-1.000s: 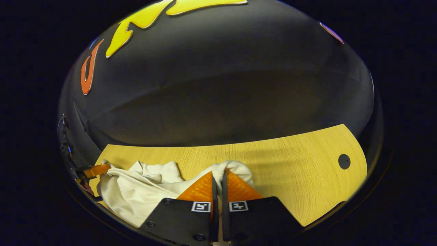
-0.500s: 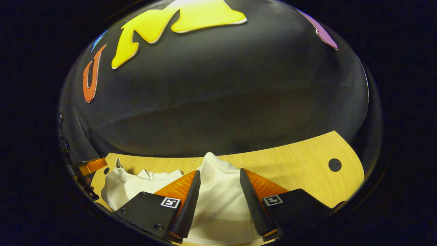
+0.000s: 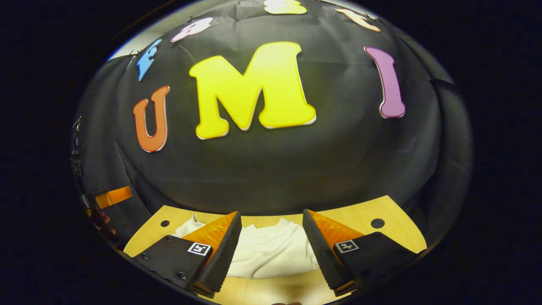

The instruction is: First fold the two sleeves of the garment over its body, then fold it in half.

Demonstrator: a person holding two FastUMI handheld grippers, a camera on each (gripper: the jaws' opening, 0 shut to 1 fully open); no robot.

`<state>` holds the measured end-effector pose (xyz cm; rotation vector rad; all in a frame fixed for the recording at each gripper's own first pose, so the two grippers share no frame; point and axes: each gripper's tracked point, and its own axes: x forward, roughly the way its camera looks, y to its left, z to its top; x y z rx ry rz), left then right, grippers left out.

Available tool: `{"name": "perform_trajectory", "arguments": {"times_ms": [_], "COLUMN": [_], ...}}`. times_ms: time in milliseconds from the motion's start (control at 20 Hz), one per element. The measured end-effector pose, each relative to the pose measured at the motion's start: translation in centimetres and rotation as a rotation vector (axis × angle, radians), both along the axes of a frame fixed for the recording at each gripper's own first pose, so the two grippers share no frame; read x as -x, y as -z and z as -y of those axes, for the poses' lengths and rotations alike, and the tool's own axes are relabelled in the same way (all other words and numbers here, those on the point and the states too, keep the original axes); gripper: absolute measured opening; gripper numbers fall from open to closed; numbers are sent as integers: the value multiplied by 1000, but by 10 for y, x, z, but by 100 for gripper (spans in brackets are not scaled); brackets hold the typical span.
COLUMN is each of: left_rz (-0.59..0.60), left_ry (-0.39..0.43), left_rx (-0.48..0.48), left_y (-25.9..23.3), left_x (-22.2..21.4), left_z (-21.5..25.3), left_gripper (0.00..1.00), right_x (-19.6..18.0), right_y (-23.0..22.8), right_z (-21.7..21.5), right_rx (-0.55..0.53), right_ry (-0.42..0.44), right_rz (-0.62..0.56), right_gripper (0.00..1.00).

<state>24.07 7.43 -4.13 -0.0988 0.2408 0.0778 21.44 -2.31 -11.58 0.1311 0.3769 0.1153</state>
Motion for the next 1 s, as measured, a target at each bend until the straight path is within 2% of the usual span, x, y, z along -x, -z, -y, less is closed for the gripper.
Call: {"name": "perform_trajectory", "arguments": {"times_ms": [200,250,400,450,500,650,700,900,950,1000], "left_rz": [121,139,201,213,221,216,214,189,176,163], "left_ry": [25,29,64,62,60,67,58,43,43,42], "left_rx": [-81,-91,-75,-78,-79,-47,-50,-54,-53,-56], "left_y": [-87,-101,-131,-135,-136,-129,-124,-102,-95,-89], "left_x": [58,71,110,120,131,160,167,192,199,202], "left_z": [27,34,63,69,73,89,88,89,90,91], "left_gripper": [98,100,97,100,97,100,97,97,87,97], "right_x": [54,68,99,109,121,150,161,188,193,198], "right_y": [-94,-113,-144,-149,-155,-161,-163,-140,-133,-123], "right_z": [-9,-12,-25,-26,-29,-25,-26,-29,-29,-33], "right_rx": [33,40,60,70,79,99,102,76,81,75], "right_ry": [-8,-4,-23,-25,-25,-30,-28,-30,-32,-42], "right_rz": [182,211,280,302,319,343,342,308,292,270], "right_gripper": [87,89,91,90,90,90,92,92,90,92]}}
